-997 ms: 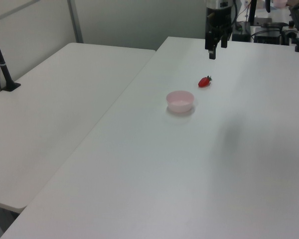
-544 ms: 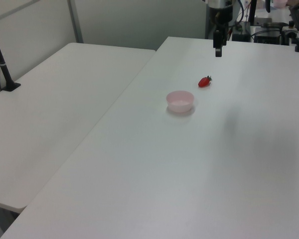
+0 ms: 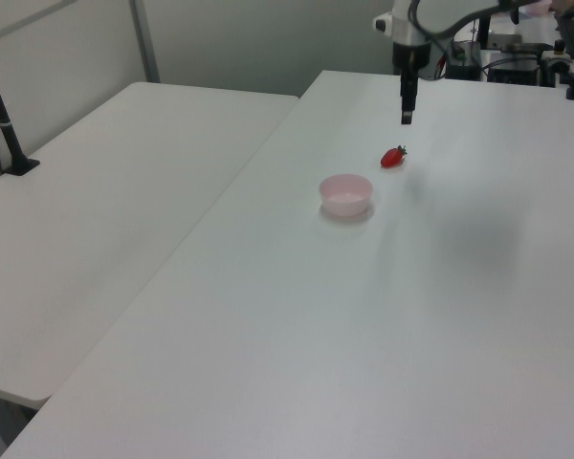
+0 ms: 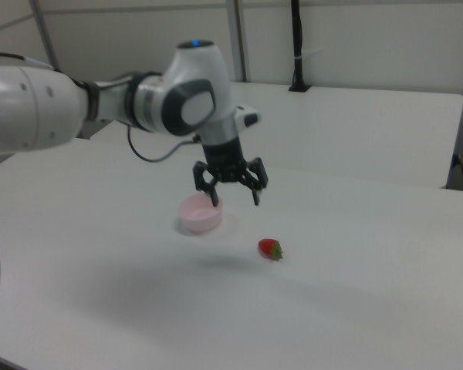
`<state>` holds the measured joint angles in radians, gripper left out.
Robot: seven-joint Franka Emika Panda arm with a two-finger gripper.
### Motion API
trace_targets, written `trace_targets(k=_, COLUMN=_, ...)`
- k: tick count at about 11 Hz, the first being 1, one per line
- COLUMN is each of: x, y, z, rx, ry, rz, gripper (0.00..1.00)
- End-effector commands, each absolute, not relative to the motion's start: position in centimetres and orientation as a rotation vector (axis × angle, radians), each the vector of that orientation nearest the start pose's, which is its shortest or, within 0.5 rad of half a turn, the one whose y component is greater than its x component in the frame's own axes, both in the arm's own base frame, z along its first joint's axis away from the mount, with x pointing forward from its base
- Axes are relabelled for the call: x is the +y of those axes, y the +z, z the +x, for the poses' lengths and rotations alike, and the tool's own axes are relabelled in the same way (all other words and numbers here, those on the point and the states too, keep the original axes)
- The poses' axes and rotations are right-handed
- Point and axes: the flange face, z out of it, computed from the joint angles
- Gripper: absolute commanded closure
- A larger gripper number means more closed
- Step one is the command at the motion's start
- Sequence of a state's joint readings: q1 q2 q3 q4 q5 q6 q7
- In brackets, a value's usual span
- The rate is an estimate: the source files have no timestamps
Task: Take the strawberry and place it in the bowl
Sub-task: 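Move the gripper down toward the red strawberry beside the pink bowl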
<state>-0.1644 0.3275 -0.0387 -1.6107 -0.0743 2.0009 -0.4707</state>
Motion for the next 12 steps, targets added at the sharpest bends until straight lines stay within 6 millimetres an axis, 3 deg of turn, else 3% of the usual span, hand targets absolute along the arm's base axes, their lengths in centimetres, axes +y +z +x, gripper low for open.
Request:
trace_targets(k=1, x=-15.9, y=39.7, z=66.5, rx=-0.696, ry=-0.079, rz=-3.188, gripper=0.0)
trace_targets(k=4, x=-17.0, y=35.2, z=67.3, rx=-0.947, ry=-0.009, rz=-3.183, gripper=0.0)
trace_targets(k=7, x=-17.5, y=31.3, z=67.8, rx=-1.132, ry=0.068, rz=-3.195, gripper=0.25)
trace_targets(k=9, x=-17.5, y=30.9, z=67.9, rx=-1.146, ry=0.069, rz=-3.2, gripper=0.59)
trace_targets(k=12, x=-17.0, y=32.2, z=68.0, rx=-1.038, ry=0.031, rz=-3.231, gripper=0.77)
